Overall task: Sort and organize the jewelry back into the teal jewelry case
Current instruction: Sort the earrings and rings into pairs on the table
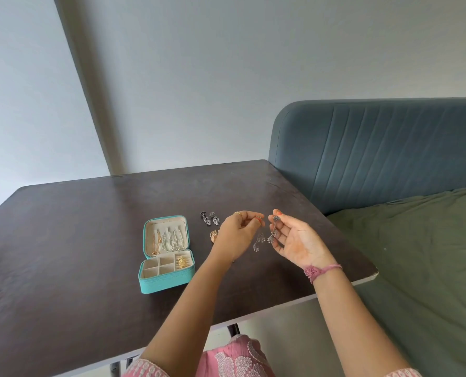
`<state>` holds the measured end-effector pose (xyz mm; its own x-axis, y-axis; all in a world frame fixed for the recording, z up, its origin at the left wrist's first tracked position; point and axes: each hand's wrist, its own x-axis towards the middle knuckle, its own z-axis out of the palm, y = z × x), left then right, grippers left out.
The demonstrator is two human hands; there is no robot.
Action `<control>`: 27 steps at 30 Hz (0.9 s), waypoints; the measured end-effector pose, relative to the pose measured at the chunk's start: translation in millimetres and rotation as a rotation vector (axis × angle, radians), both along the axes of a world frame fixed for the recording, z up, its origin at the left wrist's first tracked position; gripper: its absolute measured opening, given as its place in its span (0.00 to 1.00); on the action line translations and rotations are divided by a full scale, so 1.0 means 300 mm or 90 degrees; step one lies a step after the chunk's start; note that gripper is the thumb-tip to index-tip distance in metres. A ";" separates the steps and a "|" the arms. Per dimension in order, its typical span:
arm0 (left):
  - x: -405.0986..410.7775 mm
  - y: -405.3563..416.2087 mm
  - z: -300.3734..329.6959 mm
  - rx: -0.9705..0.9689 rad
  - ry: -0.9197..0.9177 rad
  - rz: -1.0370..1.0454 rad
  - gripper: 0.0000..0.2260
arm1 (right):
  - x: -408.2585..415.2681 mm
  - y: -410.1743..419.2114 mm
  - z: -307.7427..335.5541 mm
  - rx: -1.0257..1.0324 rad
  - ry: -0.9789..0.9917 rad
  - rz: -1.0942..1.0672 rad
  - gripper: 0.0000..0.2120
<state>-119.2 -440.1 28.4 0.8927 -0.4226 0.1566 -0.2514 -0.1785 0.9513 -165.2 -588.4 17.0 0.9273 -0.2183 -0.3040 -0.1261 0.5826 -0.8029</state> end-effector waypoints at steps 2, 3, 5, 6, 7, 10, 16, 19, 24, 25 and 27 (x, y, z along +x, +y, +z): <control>0.001 -0.004 -0.006 -0.013 -0.002 0.018 0.06 | -0.003 0.008 0.001 0.015 0.027 0.016 0.08; 0.002 -0.004 -0.010 -0.018 -0.003 0.023 0.05 | -0.004 0.012 0.001 0.026 0.037 0.020 0.08; 0.004 -0.004 -0.018 -0.021 -0.006 0.025 0.04 | -0.008 0.022 0.001 0.046 0.049 0.029 0.08; 0.008 -0.005 -0.023 -0.016 -0.014 0.024 0.06 | -0.010 0.027 0.002 0.049 0.054 0.035 0.08; 0.010 -0.005 -0.027 0.002 -0.033 0.026 0.07 | -0.012 0.031 0.003 0.049 0.059 0.039 0.07; 0.008 -0.006 -0.024 0.071 -0.114 0.048 0.06 | -0.016 0.043 0.004 0.045 0.073 0.048 0.08; 0.001 -0.001 -0.022 0.094 -0.178 0.062 0.04 | -0.008 0.045 -0.005 -0.055 0.074 0.034 0.10; 0.006 0.007 -0.025 0.086 -0.166 0.062 0.03 | -0.016 0.048 0.001 -0.190 0.030 0.014 0.10; 0.030 0.020 -0.017 0.036 -0.044 0.035 0.02 | -0.030 0.045 0.019 -0.370 -0.074 0.017 0.09; 0.036 0.022 -0.016 0.033 -0.026 0.029 0.03 | -0.030 0.043 0.022 -0.399 -0.098 0.020 0.09; 0.045 0.031 -0.009 0.022 0.001 0.014 0.02 | -0.023 0.036 0.022 -0.439 -0.139 0.030 0.08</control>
<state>-105.9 -430.8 25.6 0.9021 -0.4076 0.1415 -0.2461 -0.2167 0.9447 -172.2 -577.6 23.7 0.9642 -0.2524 0.0813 0.0661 -0.0680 -0.9955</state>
